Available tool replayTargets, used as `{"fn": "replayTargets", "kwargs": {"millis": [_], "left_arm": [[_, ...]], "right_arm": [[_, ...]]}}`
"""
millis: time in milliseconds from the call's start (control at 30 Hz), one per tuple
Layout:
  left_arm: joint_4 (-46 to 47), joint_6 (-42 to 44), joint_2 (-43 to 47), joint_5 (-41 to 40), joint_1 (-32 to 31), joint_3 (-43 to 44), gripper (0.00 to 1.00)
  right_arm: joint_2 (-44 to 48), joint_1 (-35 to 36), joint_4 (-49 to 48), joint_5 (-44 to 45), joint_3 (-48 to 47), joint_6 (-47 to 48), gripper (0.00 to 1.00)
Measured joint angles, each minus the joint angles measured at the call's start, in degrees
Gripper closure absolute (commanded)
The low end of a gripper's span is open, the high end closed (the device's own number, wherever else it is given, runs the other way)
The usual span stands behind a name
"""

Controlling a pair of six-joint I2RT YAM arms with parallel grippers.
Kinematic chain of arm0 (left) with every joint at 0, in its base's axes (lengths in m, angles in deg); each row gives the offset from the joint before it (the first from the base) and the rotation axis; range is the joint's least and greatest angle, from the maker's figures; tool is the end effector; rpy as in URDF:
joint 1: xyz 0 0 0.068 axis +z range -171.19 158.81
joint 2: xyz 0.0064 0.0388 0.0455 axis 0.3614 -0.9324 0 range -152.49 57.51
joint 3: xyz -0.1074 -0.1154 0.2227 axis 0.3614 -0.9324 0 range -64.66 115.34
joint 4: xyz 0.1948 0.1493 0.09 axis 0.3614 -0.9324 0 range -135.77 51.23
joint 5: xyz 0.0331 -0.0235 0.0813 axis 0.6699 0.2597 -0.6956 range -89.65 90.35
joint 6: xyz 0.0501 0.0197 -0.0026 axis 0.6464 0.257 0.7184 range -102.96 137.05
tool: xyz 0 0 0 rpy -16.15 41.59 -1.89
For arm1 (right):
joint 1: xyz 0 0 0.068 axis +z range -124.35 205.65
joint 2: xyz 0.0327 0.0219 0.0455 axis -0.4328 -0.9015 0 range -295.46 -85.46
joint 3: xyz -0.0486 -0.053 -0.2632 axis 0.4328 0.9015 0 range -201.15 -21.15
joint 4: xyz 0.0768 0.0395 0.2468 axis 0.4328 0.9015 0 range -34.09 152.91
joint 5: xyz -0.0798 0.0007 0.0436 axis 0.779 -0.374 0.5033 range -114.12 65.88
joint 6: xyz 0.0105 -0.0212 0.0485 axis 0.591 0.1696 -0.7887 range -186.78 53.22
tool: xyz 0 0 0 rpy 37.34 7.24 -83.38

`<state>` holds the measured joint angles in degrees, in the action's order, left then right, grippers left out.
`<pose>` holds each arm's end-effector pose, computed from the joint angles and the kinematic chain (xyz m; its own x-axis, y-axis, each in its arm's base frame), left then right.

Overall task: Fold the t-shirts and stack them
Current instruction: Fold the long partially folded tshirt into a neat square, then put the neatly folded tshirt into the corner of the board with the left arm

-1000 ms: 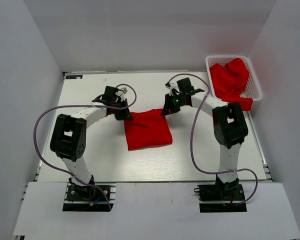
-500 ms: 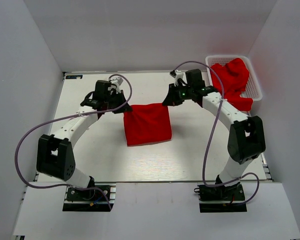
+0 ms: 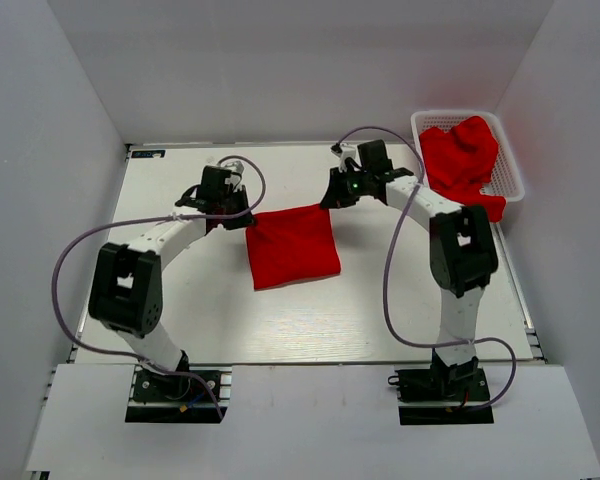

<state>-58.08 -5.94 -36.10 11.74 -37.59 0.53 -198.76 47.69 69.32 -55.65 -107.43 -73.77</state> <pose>0.3374 -0.1066 0.2326 -0.8114 -0.1602 -0.5622 0.0950 0.9128 -0.3973 0.4095 0.1860 0.2304 -0.6804 -0.1636 -0.7144 -0.6107 0.6655 0.4292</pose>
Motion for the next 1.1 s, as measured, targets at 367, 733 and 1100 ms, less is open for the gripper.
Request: {"fn": "replayTargets", "kwargs": {"millis": [367, 733, 1100], "left_arm": [[1.27, 0.24, -12.37, -5.38, 2.58, 7.82, 0.00], [1.44, 1.68, -9.20, -7.21, 4.87, 10.49, 0.00], [8.94, 2.60, -2.43, 2.64, 2.34, -4.50, 0.01]], "right_arm": [[-14.88, -0.85, -1.29, 0.00, -15.58, -0.85, 0.10], [-6.05, -1.66, -0.17, 1.01, -11.76, 0.26, 0.10], [16.48, -2.29, -3.89, 3.34, 11.65, -1.95, 0.10]]}}
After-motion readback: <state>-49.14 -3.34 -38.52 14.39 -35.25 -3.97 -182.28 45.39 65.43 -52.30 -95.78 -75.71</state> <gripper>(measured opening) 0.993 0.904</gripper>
